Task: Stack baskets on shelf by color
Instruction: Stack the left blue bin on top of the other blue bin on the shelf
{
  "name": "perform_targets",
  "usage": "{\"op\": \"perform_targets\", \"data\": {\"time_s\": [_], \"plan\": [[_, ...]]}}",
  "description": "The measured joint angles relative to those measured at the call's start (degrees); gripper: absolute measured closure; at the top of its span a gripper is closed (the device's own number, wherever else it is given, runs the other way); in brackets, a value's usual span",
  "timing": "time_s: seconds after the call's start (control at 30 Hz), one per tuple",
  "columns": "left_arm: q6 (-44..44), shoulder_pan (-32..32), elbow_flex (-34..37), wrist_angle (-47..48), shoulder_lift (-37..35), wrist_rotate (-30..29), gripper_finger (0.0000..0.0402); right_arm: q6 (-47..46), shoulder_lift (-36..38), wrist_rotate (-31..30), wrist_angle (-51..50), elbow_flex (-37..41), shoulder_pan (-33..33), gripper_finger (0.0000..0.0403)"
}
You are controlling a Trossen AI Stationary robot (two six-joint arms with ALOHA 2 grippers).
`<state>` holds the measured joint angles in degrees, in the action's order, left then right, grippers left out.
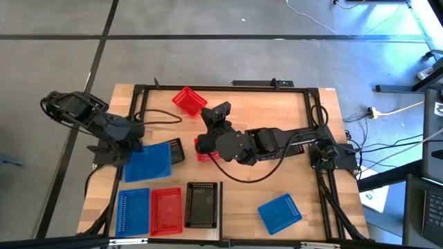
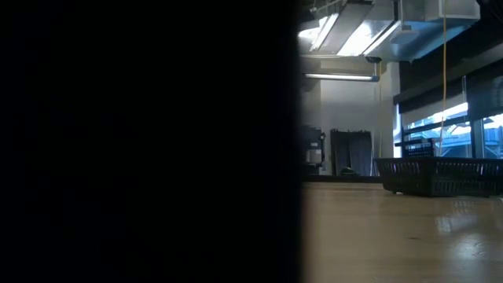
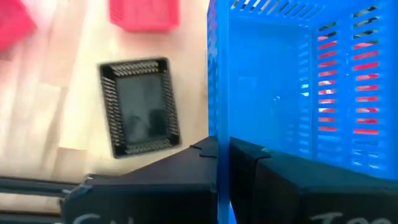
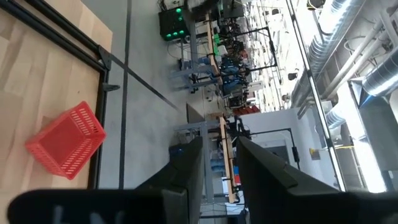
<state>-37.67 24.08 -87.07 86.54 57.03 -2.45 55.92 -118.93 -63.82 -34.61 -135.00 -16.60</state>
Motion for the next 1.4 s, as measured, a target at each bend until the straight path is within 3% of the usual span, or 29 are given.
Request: {"op": "perform_targets", "data": {"time_s": [0.17,0.23,0.53,0.87,1.17,1.4], "plan": [[6.28,0.61,0.00,-0.02,0.03,13.71,0.0401,-0.03,0.00,0.16,0.00,0.00,0.45,0.0304],[10.60,1.84,0.00,-0.02,-0.04,15.83,0.0401,-0.20,0.00,1.04,0.02,0.00,0.66,0.0304],[34.74,5.99,0.00,-0.03,1.56,15.34,0.0401,-0.22,0.00,2.55,0.03,0.00,1.90,0.0304],[54.15,9.08,0.00,-0.87,6.90,15.03,0.0401,-4.21,-0.02,2.47,0.13,0.02,3.84,0.0304],[62.91,12.95,0.00,-8.92,10.54,19.88,0.0401,-6.61,-0.04,2.49,0.11,0.02,5.29,0.0304],[65.60,15.28,0.00,-13.31,13.73,19.53,0.0401,-6.45,-0.04,2.50,0.04,0.02,5.64,0.0304]]}}
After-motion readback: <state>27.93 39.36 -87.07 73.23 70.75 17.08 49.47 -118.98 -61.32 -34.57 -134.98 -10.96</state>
